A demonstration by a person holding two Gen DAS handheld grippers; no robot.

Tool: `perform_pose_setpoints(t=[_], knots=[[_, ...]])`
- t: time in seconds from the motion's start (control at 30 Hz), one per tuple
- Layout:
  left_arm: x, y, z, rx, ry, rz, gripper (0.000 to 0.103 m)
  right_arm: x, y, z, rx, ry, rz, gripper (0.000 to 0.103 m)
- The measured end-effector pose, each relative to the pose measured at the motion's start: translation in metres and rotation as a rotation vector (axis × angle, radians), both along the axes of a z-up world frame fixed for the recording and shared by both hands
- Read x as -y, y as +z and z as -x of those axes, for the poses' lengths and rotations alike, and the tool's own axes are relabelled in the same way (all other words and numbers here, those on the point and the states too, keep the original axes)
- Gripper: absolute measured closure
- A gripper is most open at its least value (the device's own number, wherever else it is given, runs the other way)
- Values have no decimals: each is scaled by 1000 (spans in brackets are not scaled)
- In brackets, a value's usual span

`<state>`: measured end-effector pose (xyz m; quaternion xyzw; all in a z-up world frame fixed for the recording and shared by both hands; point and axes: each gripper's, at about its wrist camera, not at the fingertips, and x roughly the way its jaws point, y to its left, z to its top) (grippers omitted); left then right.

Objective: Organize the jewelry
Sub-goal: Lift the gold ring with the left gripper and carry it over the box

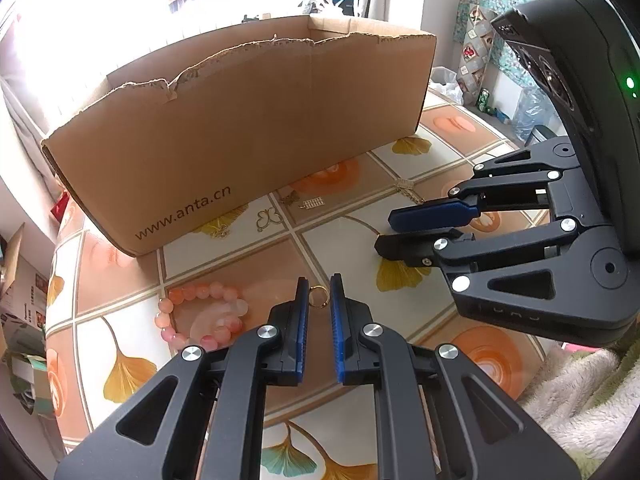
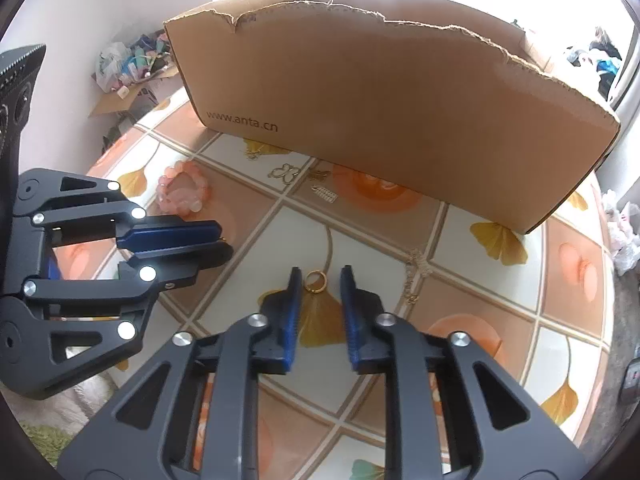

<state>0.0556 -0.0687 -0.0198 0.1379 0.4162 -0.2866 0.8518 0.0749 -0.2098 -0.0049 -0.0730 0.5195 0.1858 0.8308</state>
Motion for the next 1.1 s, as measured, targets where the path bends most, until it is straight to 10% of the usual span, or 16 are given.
perform_pose_setpoints(t=[0.67,1.1], knots=[[-10,11,5,33,29,20,92,6,22,9,48,-3,-22,94],[-19,122,-33,326,49,142,92,22,135,-42,358,32,-121,94]])
